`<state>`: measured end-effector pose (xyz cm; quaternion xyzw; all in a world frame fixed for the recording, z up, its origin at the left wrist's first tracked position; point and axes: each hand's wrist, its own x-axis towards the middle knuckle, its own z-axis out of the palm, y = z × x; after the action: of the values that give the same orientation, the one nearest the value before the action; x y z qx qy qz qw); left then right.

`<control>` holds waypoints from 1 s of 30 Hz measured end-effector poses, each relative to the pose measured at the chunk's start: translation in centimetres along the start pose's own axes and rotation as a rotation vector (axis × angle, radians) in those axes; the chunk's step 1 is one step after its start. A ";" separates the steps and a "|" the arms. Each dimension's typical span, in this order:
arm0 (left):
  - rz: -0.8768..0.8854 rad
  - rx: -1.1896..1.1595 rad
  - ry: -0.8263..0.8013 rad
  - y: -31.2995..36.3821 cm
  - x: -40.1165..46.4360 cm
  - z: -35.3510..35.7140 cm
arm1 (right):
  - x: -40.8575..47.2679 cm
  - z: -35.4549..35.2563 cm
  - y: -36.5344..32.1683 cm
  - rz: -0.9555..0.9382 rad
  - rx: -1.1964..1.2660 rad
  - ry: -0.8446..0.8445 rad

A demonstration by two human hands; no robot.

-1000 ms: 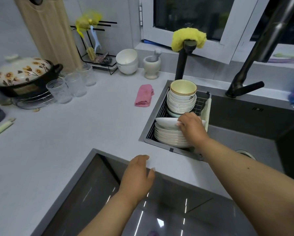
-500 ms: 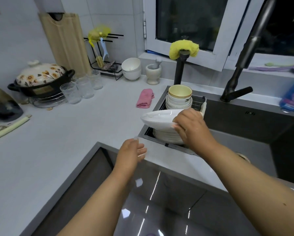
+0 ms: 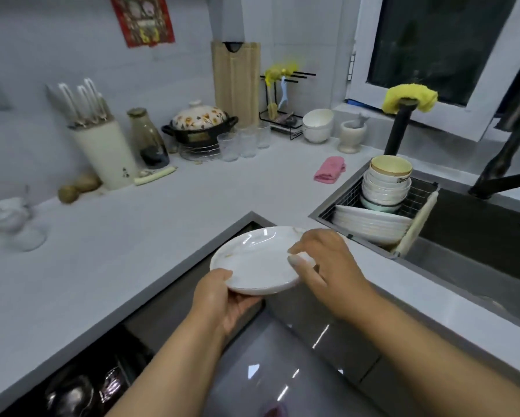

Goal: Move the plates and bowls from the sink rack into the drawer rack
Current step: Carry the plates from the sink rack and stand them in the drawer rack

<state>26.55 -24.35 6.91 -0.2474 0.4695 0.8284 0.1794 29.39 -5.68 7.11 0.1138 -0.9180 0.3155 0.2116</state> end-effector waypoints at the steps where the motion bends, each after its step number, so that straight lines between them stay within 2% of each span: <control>1: 0.028 -0.002 0.040 0.1 -0.8 -1.4 | 0.0 0.7 -0.8 0.083 0.030 0.011; 3: 0.079 -0.016 0.113 0.3 -2.4 -4.0 | 0.2 2.2 -2.5 0.246 0.051 -0.023; 6: 0.133 -0.093 0.229 0.4 -4.3 -8.3 | 0.6 5.3 -4.6 0.493 0.135 -0.202; 9: 0.174 -0.199 0.303 0.4 -5.8 -12.7 | 0.5 8.5 -7.1 0.688 0.501 -0.453; 12: 0.225 -0.302 0.353 0.4 -7.7 -16.8 | -0.4 10.7 -10.9 0.800 0.931 -0.610; 16: 0.241 -0.374 0.403 0.3 -10.7 -22.1 | -1.3 13.5 -16.4 0.917 1.165 -0.724; 24: 0.154 -0.389 0.562 -0.5 -17.7 -34.9 | -6.3 21.2 -27.6 1.022 1.200 -0.920; 28: 0.103 -0.381 0.636 -0.8 -21.2 -42.0 | -9.3 25.6 -34.2 1.033 1.131 -1.009; 30: 0.046 -0.304 0.667 -1.0 -22.7 -45.7 | -10.5 27.8 -37.1 1.029 1.067 -1.036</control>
<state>56.52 -64.95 -0.61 -0.5170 0.3790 0.7664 -0.0409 42.59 -51.14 2.20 -0.1001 -0.5673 0.6642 -0.4764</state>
